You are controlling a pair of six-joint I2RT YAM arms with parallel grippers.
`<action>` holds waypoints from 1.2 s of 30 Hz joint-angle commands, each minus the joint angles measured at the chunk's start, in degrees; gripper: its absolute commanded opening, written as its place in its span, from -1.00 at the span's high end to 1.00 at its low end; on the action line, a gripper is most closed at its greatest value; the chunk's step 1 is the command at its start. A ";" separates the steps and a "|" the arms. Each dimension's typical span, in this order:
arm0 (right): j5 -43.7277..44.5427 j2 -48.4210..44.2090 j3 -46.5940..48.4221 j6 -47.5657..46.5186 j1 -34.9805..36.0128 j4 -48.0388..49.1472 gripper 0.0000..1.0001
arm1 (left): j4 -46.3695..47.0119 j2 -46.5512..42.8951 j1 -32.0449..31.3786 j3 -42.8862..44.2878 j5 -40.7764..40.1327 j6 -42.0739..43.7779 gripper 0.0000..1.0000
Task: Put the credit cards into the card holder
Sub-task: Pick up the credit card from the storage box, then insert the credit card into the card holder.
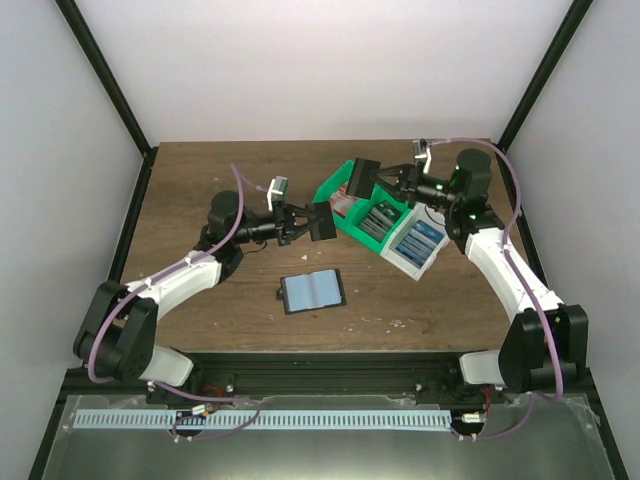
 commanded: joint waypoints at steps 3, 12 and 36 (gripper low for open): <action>3.11 -0.53 2.37 -5.08 -0.25 -6.63 0.99 | -16.64 -6.08 0.68 0.04 -3.58 13.37 1.00; 5.90 0.92 -6.08 -17.72 4.33 -13.82 0.99 | -35.88 -9.91 -2.19 -4.66 -15.57 28.85 1.00; 8.22 23.93 -11.15 -28.03 21.06 -6.28 0.99 | -56.89 -1.81 -4.89 -7.71 -36.68 41.29 1.00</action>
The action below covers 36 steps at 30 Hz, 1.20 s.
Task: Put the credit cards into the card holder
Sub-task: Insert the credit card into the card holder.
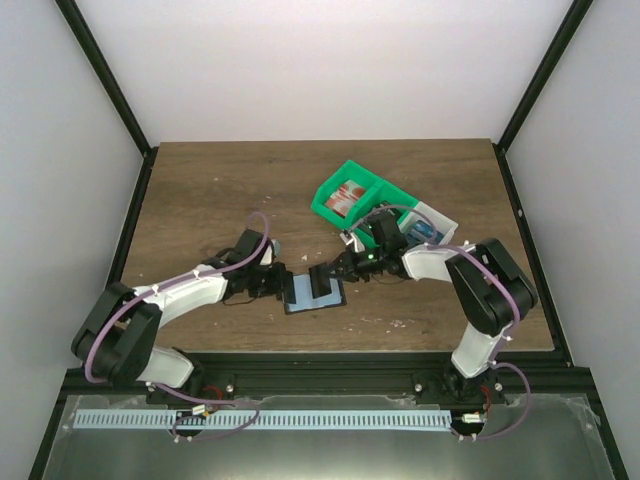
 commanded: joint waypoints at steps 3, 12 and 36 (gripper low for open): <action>2.60 3.75 3.93 -3.17 0.86 1.73 0.99 | -3.20 0.07 2.53 -2.25 -1.05 2.86 1.00; 4.71 8.16 5.26 -3.97 2.12 2.38 0.99 | -5.78 0.50 3.66 -2.49 -2.69 3.75 1.00; 0.75 11.83 -0.07 4.27 5.08 11.87 0.99 | -7.58 0.53 3.65 -3.36 -5.21 4.23 1.00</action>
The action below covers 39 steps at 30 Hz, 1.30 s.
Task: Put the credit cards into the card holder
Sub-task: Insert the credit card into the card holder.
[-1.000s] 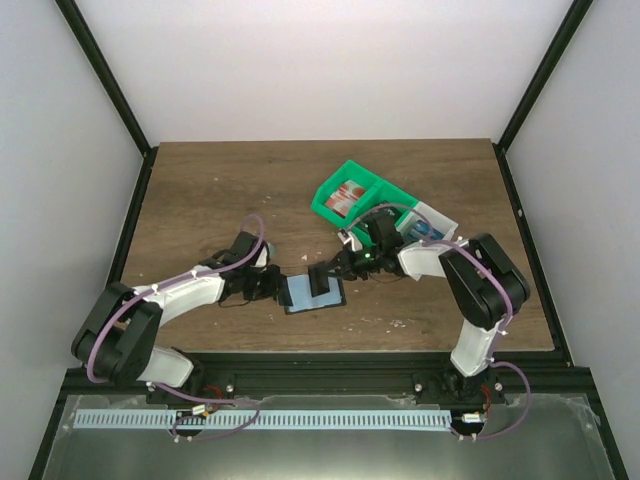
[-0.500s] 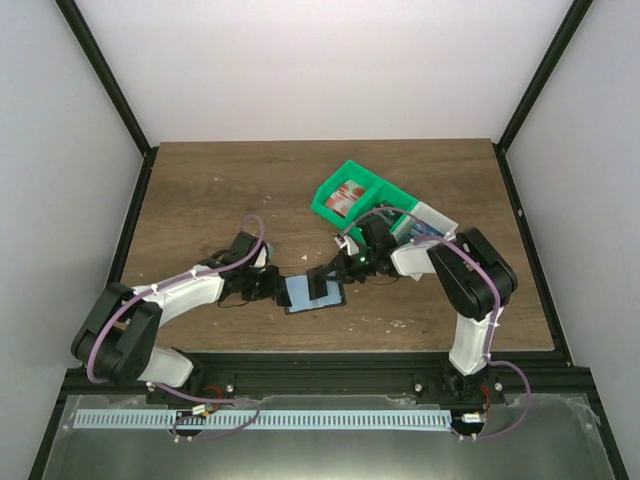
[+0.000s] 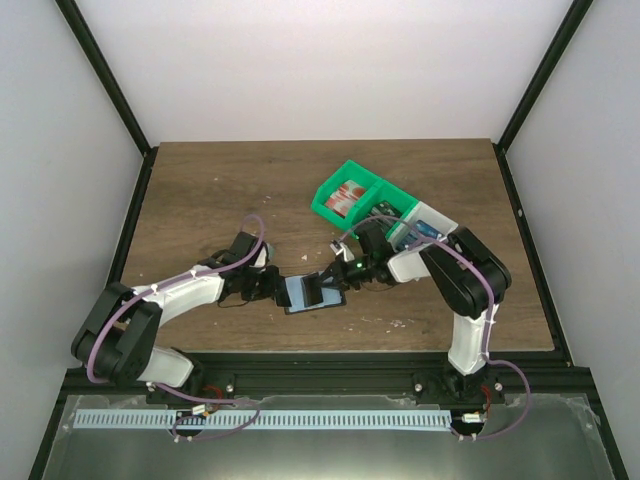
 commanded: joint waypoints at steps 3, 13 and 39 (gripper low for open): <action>-1.07 1.36 -0.91 4.00 2.28 4.18 0.99 | -4.36 0.17 0.36 -1.77 -4.22 0.72 1.00; 0.39 4.76 -0.58 9.74 3.81 9.19 0.99 | -4.72 -0.97 0.36 -2.11 -4.80 0.58 1.00; 15.01 -6.51 1.69 5.68 5.74 -10.99 -0.05 | -10.11 -5.14 -2.24 3.66 -5.26 0.71 1.00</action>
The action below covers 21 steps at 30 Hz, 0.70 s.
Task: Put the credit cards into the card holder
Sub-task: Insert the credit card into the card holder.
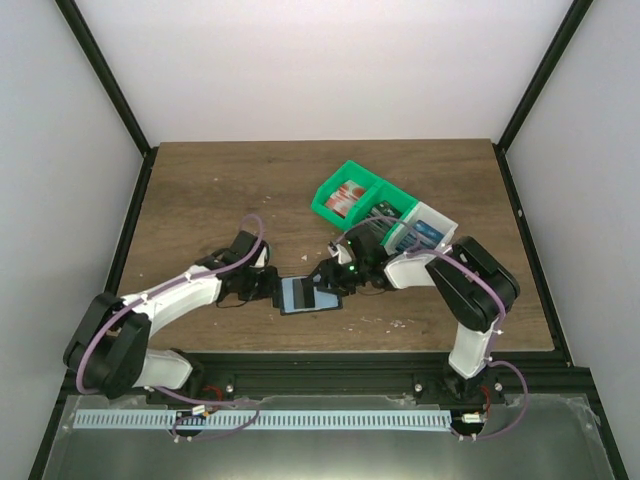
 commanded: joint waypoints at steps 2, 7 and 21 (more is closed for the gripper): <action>7.33 -1.68 4.04 -4.84 0.41 -13.41 0.07 | -3.48 -2.32 -0.40 1.61 -1.39 0.27 1.00; 6.33 -0.52 4.75 -5.91 1.04 -13.81 0.42 | -3.31 -3.99 -0.53 1.20 -2.50 0.47 1.00; 2.36 3.15 5.55 -4.80 3.69 -9.13 0.83 | -0.03 1.39 -1.65 -1.05 -2.12 -0.32 1.00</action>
